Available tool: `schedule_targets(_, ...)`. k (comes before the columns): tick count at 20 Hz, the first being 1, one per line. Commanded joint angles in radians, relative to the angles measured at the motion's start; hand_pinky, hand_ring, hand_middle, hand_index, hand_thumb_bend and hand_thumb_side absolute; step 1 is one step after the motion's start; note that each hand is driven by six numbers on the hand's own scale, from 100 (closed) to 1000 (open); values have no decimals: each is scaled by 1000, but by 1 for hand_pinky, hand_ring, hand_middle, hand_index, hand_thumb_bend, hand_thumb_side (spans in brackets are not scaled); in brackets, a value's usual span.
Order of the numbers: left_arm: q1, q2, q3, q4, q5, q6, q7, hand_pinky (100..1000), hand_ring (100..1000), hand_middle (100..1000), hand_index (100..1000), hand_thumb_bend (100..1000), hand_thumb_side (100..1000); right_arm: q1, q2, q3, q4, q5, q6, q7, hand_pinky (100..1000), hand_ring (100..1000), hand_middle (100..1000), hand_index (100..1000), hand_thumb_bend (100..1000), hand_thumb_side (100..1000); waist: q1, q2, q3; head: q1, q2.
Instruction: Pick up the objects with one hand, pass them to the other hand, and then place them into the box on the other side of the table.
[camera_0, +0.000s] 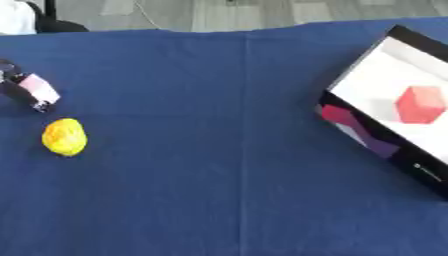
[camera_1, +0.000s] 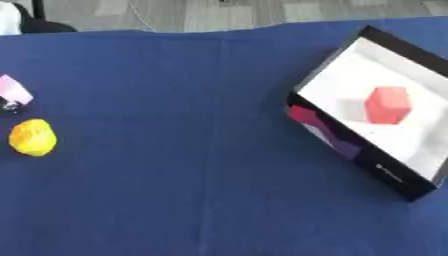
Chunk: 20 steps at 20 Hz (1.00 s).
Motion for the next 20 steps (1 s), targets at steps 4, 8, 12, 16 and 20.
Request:
schedule_targets(4, -21, 24, 3, -3, -6, 6, -5, 903, 881, 782, 655, 402, 180, -11, -19, -11, -5, 2, -2, 5, 985, 1000, 1000, 1000, 100, 579, -12, -3, -2, 1, -17)
schedule_targets(8, -24, 22, 2, -3, -11, 9, -1, 900, 873, 774, 631, 374, 175, -11, -19, -10, -2, -1, -1, 9, 986, 1000, 1000, 1000, 100, 580, -13, -5, 1, -2, -8)
schedule_targets(12, -31, 23, 1, -5, -18, 11, 2, 893, 862, 765, 611, 358, 173, -8, -20, -11, 0, -3, -2, 10, 986, 1000, 1000, 1000, 100, 580, -14, -10, 5, -3, 2)
schedule_targets(16, -40, 25, -1, -12, -22, 6, -1, 883, 850, 755, 597, 348, 168, -6, -23, -12, 2, -8, -2, 11, 987, 1000, 1000, 1000, 100, 576, -16, -17, 10, -3, 13)
schedule_targets(20, -46, 26, -7, -34, -19, -3, -1, 877, 840, 743, 592, 333, 162, 0, -27, -12, 2, -13, -4, 10, 987, 1000, 1000, 1000, 100, 572, -19, -26, 15, -5, 22)
